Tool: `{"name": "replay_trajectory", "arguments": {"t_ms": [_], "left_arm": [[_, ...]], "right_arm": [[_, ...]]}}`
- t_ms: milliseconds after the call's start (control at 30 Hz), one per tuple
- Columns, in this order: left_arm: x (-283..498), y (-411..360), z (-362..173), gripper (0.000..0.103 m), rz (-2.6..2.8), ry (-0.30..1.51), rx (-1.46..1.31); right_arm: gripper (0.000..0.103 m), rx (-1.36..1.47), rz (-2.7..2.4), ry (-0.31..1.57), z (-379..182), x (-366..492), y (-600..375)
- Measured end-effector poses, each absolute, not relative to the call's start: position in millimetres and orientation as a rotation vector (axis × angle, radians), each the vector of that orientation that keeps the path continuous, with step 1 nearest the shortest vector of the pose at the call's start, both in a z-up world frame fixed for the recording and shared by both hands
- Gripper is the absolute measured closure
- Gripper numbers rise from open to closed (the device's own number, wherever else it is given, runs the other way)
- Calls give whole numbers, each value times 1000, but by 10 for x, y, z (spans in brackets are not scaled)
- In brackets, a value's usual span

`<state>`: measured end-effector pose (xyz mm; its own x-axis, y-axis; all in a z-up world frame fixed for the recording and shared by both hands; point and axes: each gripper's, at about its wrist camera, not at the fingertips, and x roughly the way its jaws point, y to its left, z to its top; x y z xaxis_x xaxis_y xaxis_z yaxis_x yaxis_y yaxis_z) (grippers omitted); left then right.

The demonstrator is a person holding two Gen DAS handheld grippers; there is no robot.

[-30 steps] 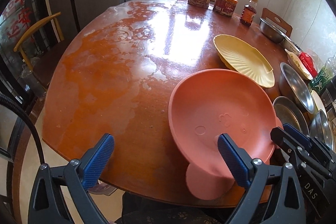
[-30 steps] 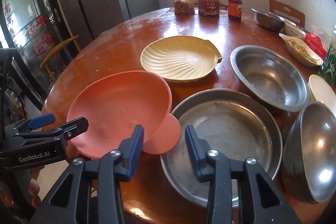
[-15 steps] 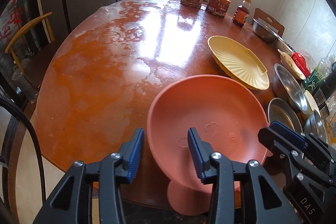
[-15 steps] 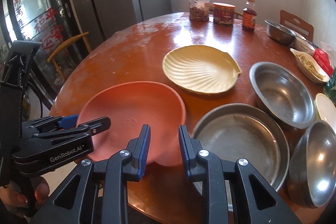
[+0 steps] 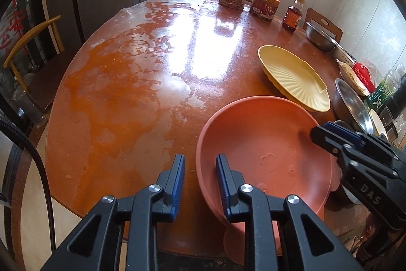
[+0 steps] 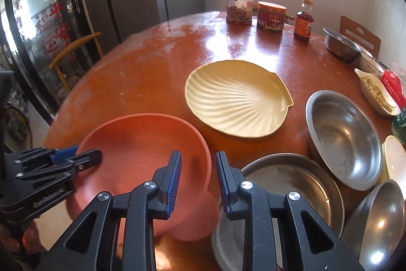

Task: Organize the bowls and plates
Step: 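Lift the pink plate with the right tool and set it down nearby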

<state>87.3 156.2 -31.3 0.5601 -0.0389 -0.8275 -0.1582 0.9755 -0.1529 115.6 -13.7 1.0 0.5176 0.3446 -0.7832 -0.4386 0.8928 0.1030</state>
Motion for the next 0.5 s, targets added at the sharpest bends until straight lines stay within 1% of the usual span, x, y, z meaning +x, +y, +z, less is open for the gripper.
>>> {"name": "replay_trajectory", "arguments": {"t_ms": [33, 67, 100, 133, 167, 500], "left_arm": [[874, 1558, -315, 79, 71, 977, -214], [880, 1551, -315, 80, 67, 977, -211], [884, 1547, -316, 83, 67, 977, -208], [890, 1548, -314, 83, 72, 979, -203], [895, 1557, -315, 83, 75, 979, -202], [963, 1862, -310, 83, 124, 977, -224]], "right_arm": [[74, -121, 467, 917, -13, 1176, -121], [77, -131, 468, 920, -32, 1189, -97], [79, -134, 470, 923, -48, 1203, -75], [85, -135, 468, 926, -60, 1205, -58], [87, -134, 468, 924, -61, 1206, -40], [87, -73, 510, 945, -62, 1309, 165]]}}
